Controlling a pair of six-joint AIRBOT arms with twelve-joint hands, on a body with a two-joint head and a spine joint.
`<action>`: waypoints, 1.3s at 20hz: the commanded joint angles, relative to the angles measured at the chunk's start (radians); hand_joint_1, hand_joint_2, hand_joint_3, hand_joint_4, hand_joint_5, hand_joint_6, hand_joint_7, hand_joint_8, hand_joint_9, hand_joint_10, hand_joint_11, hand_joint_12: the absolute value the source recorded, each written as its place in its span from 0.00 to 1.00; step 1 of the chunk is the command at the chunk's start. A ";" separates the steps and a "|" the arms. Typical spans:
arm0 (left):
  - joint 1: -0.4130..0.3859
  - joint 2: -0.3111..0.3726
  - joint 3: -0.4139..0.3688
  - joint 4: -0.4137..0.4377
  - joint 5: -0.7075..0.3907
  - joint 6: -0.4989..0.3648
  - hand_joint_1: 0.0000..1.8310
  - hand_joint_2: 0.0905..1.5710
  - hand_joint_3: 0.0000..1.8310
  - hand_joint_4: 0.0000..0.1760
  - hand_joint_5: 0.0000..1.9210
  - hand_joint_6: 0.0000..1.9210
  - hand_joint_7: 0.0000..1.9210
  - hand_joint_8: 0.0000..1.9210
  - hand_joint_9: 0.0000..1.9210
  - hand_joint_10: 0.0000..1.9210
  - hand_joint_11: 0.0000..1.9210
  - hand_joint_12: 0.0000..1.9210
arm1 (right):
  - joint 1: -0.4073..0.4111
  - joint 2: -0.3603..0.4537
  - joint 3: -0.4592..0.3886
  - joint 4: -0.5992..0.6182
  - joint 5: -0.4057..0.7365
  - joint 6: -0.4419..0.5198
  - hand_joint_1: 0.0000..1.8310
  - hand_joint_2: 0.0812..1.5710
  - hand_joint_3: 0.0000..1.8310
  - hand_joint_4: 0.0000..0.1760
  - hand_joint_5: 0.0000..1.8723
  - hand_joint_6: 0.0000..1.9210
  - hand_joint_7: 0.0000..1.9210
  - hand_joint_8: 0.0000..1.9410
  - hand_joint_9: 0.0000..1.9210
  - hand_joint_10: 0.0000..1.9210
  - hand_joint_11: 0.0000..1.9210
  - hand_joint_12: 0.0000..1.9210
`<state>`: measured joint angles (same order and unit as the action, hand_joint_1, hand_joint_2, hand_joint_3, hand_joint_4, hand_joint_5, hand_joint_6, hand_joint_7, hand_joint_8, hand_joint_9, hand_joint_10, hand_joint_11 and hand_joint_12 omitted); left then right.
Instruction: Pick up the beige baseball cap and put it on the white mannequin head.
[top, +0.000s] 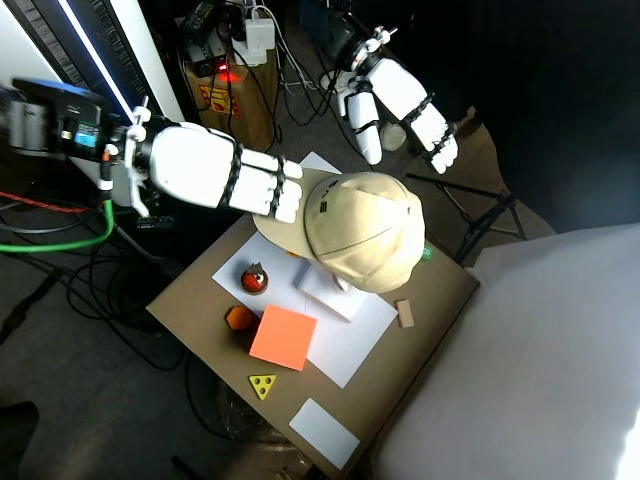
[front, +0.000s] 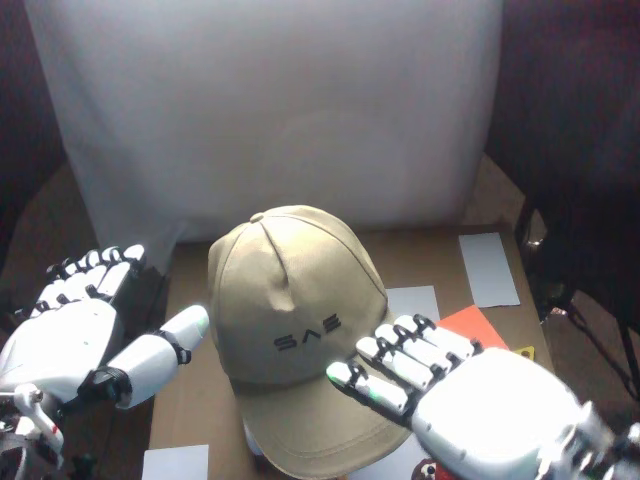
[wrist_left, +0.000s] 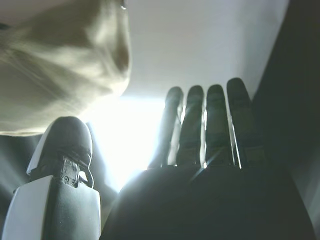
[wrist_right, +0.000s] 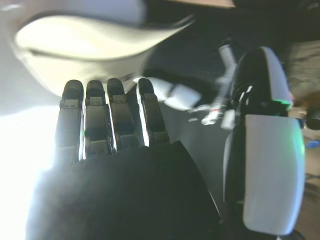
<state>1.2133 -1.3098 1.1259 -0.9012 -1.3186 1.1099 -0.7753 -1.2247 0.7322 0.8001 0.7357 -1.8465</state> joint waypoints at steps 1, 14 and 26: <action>0.000 0.013 -0.006 0.037 -0.119 0.000 0.00 0.72 0.00 0.00 0.04 0.00 0.01 0.00 0.00 0.00 0.00 0.07 | 0.033 0.038 -0.013 0.023 -0.112 0.007 0.22 0.59 0.00 0.62 0.01 0.00 0.00 0.00 0.01 0.00 0.00 0.08; -0.292 0.272 -0.409 -0.421 0.008 0.596 0.20 0.72 0.00 0.00 0.33 0.84 0.37 0.85 0.34 0.95 0.30 0.95 | 0.310 0.288 -0.100 0.501 -0.161 -0.521 0.43 0.62 0.00 0.00 0.29 0.95 0.33 0.95 0.47 1.00 0.61 1.00; -0.478 0.309 -0.512 -0.670 0.004 0.852 0.38 0.76 0.00 0.00 0.63 1.00 0.69 1.00 0.71 1.00 0.73 1.00 | 0.330 0.227 -0.089 0.551 -0.062 -0.431 0.46 0.80 0.01 0.00 0.63 1.00 0.75 1.00 0.87 1.00 1.00 1.00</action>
<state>0.7406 -1.0008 0.6136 -1.6279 -1.2606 1.9594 -0.4522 -1.0012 0.6445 1.3972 0.6430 -2.2803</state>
